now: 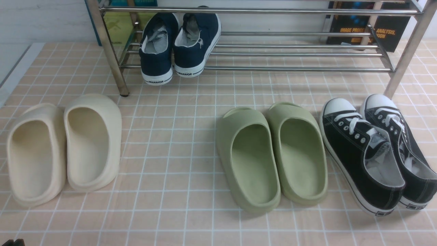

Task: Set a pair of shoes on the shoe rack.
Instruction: Use the right arm to grab the shoe closest to it, then use the right arm to put a shoe into the shoe rack

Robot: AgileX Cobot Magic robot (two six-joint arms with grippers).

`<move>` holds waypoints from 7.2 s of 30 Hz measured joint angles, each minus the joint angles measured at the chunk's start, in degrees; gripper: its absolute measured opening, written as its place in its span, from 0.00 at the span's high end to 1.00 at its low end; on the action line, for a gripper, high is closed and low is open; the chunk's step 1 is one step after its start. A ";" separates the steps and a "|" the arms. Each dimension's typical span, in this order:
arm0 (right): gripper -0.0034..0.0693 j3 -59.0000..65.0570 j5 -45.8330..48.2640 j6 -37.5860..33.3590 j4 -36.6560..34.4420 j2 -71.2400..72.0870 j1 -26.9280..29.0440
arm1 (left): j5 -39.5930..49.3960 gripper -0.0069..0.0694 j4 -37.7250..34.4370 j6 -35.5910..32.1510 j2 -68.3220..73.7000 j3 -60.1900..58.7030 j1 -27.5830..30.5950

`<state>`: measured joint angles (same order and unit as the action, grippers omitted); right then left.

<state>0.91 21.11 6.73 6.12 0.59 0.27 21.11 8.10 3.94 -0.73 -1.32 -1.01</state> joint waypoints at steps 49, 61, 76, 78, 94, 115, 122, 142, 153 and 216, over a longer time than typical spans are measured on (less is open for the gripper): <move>0.63 0.14 -1.31 0.00 -1.00 0.00 0.00 | 0.00 0.79 0.05 0.00 0.00 0.00 0.00; 0.63 0.42 -4.83 19.22 -38.32 0.00 0.00 | 0.00 0.77 0.05 0.00 0.00 0.00 0.00; 0.63 -0.38 -12.04 15.95 -37.15 0.00 0.00 | 0.00 0.74 0.05 0.00 0.00 0.00 -0.02; 0.65 -3.44 -9.88 13.55 -35.05 -0.09 0.00 | 0.00 0.74 0.05 0.00 0.00 0.00 -0.02; 0.98 -55.24 42.18 -17.23 -15.24 -44.79 -1.02 | 0.00 0.72 0.15 0.00 0.00 0.00 -0.02; 0.34 -64.30 38.61 -11.71 -6.97 -90.19 -18.76 | 0.00 0.70 0.19 0.00 0.00 0.00 -0.02; 0.33 -64.30 36.54 -11.47 -5.53 -98.63 -18.76 | 0.00 0.70 0.19 0.00 0.00 0.00 -0.02; 0.95 -84.44 48.86 -13.26 -6.12 -95.15 -18.78 | 0.00 0.69 0.19 0.00 0.00 0.00 -0.02; 0.95 -101.49 50.48 -15.17 -4.29 -109.46 -18.78 | 0.00 0.69 0.19 0.00 0.00 0.00 -0.02; 0.97 -98.88 39.94 -14.58 -3.36 -110.19 -15.27 | 0.00 0.65 0.21 0.00 0.00 0.00 -0.02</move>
<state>-97.97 61.05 -7.86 2.75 -109.59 -15.00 21.11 8.31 3.94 -0.73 -1.32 -1.03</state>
